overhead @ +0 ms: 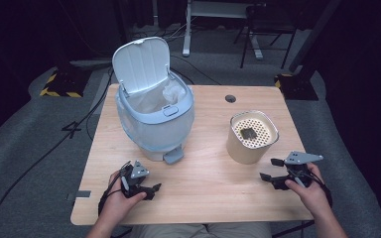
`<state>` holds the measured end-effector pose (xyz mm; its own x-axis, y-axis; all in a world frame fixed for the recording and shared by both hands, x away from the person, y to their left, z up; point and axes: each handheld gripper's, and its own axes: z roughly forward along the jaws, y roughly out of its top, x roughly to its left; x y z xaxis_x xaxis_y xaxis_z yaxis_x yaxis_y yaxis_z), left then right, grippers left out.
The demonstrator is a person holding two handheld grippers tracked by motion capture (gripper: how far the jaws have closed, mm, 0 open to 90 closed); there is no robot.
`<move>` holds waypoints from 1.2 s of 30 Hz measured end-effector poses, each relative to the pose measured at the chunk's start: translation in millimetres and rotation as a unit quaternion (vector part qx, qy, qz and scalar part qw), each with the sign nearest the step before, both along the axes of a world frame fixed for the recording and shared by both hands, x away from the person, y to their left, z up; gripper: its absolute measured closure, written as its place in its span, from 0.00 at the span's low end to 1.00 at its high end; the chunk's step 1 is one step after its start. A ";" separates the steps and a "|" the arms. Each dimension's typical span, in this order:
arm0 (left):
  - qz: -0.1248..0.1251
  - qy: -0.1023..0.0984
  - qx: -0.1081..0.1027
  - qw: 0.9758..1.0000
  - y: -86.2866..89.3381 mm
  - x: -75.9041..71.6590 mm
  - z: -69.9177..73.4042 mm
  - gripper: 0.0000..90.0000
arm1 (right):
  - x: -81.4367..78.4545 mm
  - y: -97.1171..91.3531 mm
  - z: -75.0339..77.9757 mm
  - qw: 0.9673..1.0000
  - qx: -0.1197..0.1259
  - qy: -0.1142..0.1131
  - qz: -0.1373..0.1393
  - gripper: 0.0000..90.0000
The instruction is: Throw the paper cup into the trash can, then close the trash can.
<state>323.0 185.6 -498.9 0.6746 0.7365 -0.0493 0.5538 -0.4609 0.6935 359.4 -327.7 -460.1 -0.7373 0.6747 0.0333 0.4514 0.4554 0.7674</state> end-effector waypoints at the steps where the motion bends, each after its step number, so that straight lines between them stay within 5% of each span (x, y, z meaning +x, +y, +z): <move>1: 0.000 0.000 0.000 1.000 0.0 0.0 0.0 0.26 | 0.0 0.0 0.0 1.000 0.000 0.000 0.000 0.25; 6: -0.005 -0.017 -0.023 1.000 6.9 -2.8 8.3 0.28 | 3.7 1.6 -21.6 1.000 -0.022 0.003 -0.008 0.24; 17: -0.008 -0.044 -0.046 0.998 20.3 -7.4 35.7 0.29 | 3.4 -3.5 -36.0 0.999 -0.036 -0.001 -0.025 0.24; 21: -0.008 -0.062 -0.065 0.996 31.1 -11.8 53.3 0.29 | 3.9 -3.1 -39.0 0.998 -0.050 0.000 -0.025 0.22; 28: -0.027 -0.107 -0.094 0.989 55.8 -16.4 93.6 0.29 | 4.9 -4.3 -43.8 0.999 -0.031 0.005 -0.037 0.17; 36: -0.047 -0.122 -0.128 0.983 70.8 -16.5 128.4 0.29 | 5.2 -3.8 -43.9 0.999 -0.033 0.004 -0.037 0.16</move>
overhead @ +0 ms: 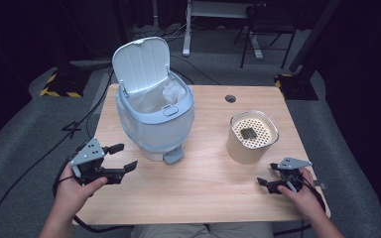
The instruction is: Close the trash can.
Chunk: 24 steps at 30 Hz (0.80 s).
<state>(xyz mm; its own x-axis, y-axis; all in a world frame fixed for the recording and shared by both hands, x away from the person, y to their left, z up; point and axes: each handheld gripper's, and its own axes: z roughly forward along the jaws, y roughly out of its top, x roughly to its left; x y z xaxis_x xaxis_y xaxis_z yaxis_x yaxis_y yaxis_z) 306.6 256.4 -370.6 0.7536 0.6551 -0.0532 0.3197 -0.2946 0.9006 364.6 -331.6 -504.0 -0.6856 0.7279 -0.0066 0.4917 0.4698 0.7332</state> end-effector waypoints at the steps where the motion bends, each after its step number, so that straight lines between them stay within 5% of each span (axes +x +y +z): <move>1: -0.007 0.000 -0.008 1.000 1.5 0.1 5.0 0.29 | 0.0 0.0 0.0 1.000 0.000 0.000 0.000 0.16; 5: -0.045 -0.011 -0.040 0.998 7.9 6.7 31.3 0.29 | -0.1 0.0 0.0 1.000 0.000 0.000 0.000 0.16; 10: -0.034 -0.026 -0.056 0.997 15.5 21.5 53.7 0.24 | -0.3 0.6 0.0 1.000 0.000 0.000 -0.003 0.16; 15: -0.050 -0.043 -0.093 0.994 23.3 38.9 70.1 0.30 | -0.2 0.5 0.0 1.000 0.000 0.000 -0.003 0.16; 24: -0.045 -0.069 -0.115 0.990 29.2 61.4 88.4 0.31 | -0.3 0.5 0.0 1.000 0.000 0.000 -0.003 0.16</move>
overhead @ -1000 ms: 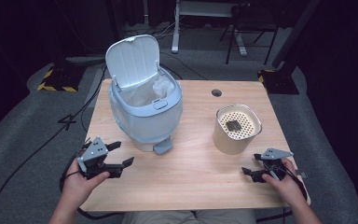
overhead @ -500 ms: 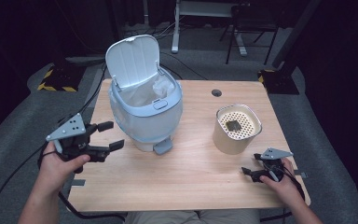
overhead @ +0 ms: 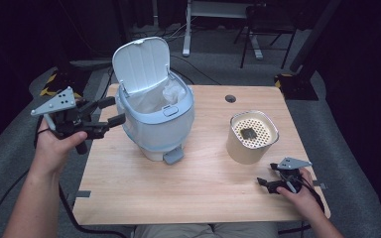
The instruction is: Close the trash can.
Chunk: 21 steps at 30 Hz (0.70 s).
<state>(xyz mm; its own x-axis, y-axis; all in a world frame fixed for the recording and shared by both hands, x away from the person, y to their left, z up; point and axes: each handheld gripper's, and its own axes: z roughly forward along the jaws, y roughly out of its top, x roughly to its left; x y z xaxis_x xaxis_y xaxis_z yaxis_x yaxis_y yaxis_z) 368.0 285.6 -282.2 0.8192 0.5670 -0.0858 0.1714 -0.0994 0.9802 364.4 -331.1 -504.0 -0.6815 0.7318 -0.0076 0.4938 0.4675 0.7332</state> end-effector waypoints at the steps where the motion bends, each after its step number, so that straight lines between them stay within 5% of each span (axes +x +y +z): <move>1: 0.004 0.000 -0.002 1.000 1.2 3.3 2.6 0.31 | 0.0 0.0 0.0 1.000 0.000 0.000 0.000 0.16; 14: 0.049 -0.001 -0.012 0.999 12.0 38.5 35.0 0.32 | -0.3 0.0 -0.1 1.000 0.002 0.000 0.000 0.17; 21: 0.041 0.001 -0.025 0.999 13.5 59.2 40.4 0.32 | -0.3 0.0 -0.1 1.000 0.002 0.000 0.000 0.17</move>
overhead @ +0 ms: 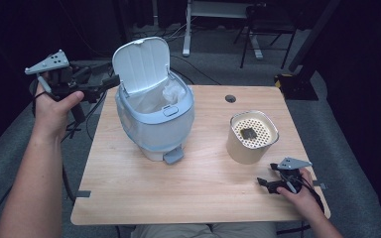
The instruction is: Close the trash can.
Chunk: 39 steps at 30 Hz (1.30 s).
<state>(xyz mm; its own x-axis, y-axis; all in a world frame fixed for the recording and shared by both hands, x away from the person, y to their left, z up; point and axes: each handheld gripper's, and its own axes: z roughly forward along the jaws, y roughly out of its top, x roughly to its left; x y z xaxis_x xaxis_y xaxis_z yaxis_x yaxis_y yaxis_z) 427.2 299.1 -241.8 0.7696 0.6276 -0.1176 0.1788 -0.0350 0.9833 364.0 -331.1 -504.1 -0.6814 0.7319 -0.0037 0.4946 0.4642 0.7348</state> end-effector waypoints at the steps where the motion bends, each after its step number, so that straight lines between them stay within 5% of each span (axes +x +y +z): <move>1: 0.000 0.002 0.002 1.000 -0.1 3.0 0.3 0.33 | 0.0 0.0 0.0 1.000 0.000 0.000 0.000 0.17; 13: 0.034 0.021 0.015 0.999 -6.8 32.0 1.4 0.30 | 0.0 0.0 0.0 1.000 0.000 0.000 0.000 0.17; 19: 0.025 0.019 0.018 0.999 -14.4 37.5 3.8 0.29 | 0.0 0.0 0.0 1.000 0.000 0.000 0.000 0.17; 25: -0.009 0.022 -0.004 1.000 -11.9 30.0 2.1 0.38 | 0.0 0.0 0.1 1.000 -0.001 0.000 0.000 0.17; 39: -0.079 0.036 0.025 0.996 -48.0 2.9 -23.2 0.38 | 0.0 0.0 0.0 1.000 0.000 0.000 0.001 0.17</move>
